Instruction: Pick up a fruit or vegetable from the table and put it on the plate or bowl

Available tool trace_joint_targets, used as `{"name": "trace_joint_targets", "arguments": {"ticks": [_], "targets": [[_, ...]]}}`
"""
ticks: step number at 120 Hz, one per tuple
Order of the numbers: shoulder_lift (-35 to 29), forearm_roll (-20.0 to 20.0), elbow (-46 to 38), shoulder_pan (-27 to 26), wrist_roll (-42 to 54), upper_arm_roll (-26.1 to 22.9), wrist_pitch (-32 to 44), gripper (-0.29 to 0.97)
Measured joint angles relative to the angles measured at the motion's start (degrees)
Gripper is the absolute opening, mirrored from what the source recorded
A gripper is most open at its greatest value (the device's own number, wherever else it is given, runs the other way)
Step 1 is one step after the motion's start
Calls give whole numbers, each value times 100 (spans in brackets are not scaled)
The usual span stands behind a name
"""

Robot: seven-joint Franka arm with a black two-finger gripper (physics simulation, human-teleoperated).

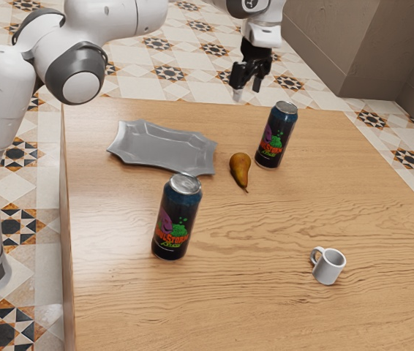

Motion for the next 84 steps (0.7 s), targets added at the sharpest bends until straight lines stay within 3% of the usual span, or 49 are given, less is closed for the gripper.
{"name": "trace_joint_targets", "arguments": {"ticks": [56, 66, 72, 78, 84], "targets": [[-12, 24, 167, 43, 1169, 47, -10, 68], [-1014, 128, 1073, -220, 1235, -61, -109, 68], [-1446, 605, 1255, -1042, 1273, -389, -141, 68], [-1392, 1521, 1301, -1985, 1317, -899, -165, 68], [-1181, 2166, 1144, -2717, 1393, -1178, -194, 68]]}}
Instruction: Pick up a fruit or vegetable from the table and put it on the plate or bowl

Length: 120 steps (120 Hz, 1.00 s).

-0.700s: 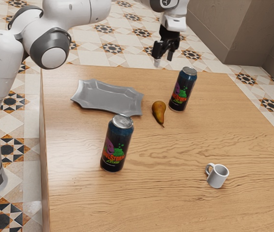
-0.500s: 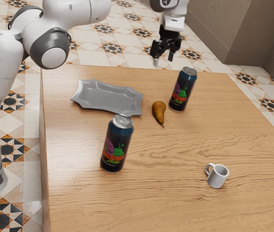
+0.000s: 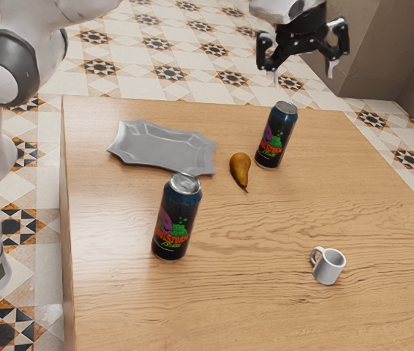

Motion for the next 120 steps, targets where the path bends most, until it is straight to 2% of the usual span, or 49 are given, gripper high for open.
{"name": "trace_joint_targets", "arguments": {"ticks": [6, 14, 22, 32, 56, 73, 96, 120], "targets": [[208, 432, -199, -110, 85, -90, -31, 68], [417, 808, -375, 366, 183, -109, -168, 68], [534, 1028, -458, 735, 236, -110, -376, 68], [578, 1157, -728, 801, 269, -117, -605, 68], [1219, 1153, -989, 1036, 281, -117, -706, 68], [1785, 1088, -998, 1779, 288, -113, -364, 68], [1890, 1028, -1115, 1921, 319, -145, -74, 68], [1894, 904, -1633, 2174, 362, -120, 42, 68]]}}
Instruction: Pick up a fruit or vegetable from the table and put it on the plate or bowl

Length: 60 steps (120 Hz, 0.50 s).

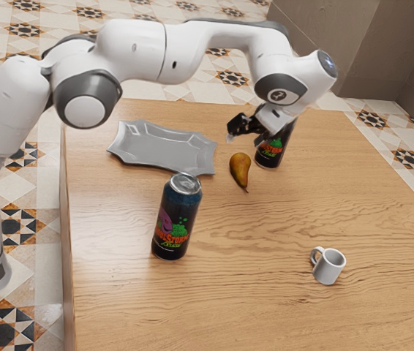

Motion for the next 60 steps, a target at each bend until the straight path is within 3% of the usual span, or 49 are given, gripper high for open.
{"name": "trace_joint_targets", "arguments": {"ticks": [18, 35, 60], "targets": [[-1, -61, -326, 96, 24, 1, 138, 68], [-12, -362, -377, 24, 61, -45, 274, 68], [-33, -637, -319, 2, 113, -425, 399, 68]]}}
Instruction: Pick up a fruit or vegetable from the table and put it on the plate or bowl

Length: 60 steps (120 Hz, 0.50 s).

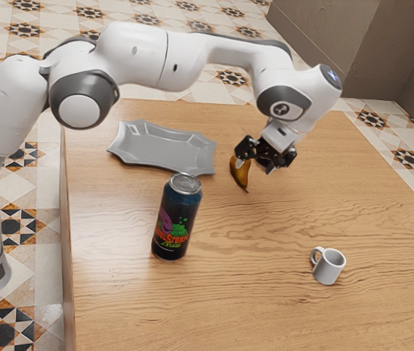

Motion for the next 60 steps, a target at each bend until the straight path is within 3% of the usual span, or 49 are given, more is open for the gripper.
{"name": "trace_joint_targets", "arguments": {"ticks": [26, 60], "targets": [[-3, -66, 41, 3, 38, -222, 260, 68], [20, 80, 38, 95, 74, -136, 554, 68]]}}
